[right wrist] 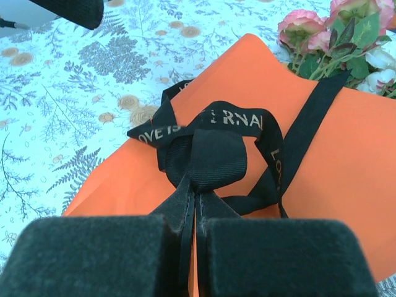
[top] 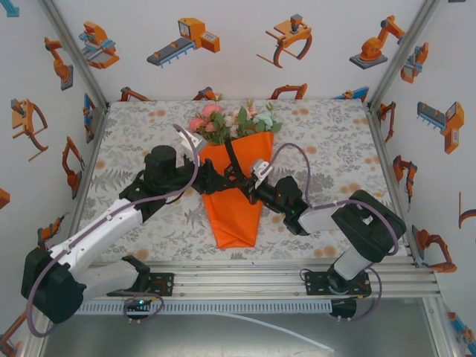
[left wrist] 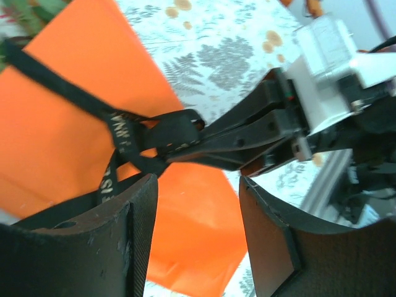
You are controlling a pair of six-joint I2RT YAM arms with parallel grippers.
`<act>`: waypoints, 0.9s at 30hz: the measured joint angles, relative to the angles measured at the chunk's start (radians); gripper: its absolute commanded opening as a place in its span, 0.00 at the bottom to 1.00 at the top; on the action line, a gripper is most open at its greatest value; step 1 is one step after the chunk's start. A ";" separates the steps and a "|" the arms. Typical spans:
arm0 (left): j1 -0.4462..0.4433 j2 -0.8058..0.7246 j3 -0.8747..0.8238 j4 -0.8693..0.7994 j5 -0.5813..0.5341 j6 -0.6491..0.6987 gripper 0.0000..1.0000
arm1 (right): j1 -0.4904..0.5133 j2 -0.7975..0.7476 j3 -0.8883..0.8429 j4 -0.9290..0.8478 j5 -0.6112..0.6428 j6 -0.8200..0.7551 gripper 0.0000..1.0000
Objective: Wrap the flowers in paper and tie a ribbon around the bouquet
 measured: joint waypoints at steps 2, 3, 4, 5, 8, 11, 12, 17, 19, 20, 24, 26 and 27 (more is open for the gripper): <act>0.004 0.007 0.005 -0.037 -0.048 0.013 0.54 | 0.000 -0.019 0.000 -0.047 -0.002 -0.006 0.00; 0.008 0.025 0.019 -0.066 -0.061 0.015 0.54 | 0.000 -0.035 0.000 -0.081 -0.002 -0.010 0.00; 0.009 0.046 0.034 -0.089 -0.067 0.015 0.54 | 0.000 -0.051 0.001 -0.114 -0.002 -0.013 0.00; 0.012 0.079 0.058 -0.115 -0.066 0.014 0.54 | 0.000 -0.072 0.004 -0.157 -0.002 -0.019 0.00; 0.013 0.183 0.108 -0.136 -0.032 -0.018 0.55 | 0.000 -0.115 0.017 -0.242 -0.002 -0.037 0.00; 0.013 0.274 0.117 -0.117 0.018 -0.092 0.52 | 0.000 -0.133 0.023 -0.289 -0.003 -0.051 0.00; 0.013 0.301 0.117 -0.106 0.035 -0.122 0.48 | 0.000 -0.133 0.026 -0.302 -0.003 -0.053 0.00; 0.013 0.360 0.117 -0.039 0.085 -0.209 0.21 | 0.000 -0.133 0.034 -0.344 -0.010 -0.056 0.01; 0.013 0.367 0.122 -0.039 0.079 -0.213 0.24 | 0.000 -0.133 0.035 -0.351 -0.010 -0.059 0.01; 0.013 0.369 0.126 -0.043 0.068 -0.213 0.30 | 0.000 -0.133 0.035 -0.356 -0.010 -0.060 0.01; 0.013 0.369 0.134 -0.063 -0.024 -0.205 0.54 | 0.000 -0.136 0.035 -0.378 -0.010 -0.076 0.01; 0.013 0.371 0.151 -0.088 -0.099 -0.204 0.58 | 0.000 -0.143 0.035 -0.404 -0.011 -0.095 0.00; 0.013 0.377 0.168 -0.102 -0.134 -0.206 0.60 | 0.000 -0.148 0.035 -0.417 -0.014 -0.106 0.00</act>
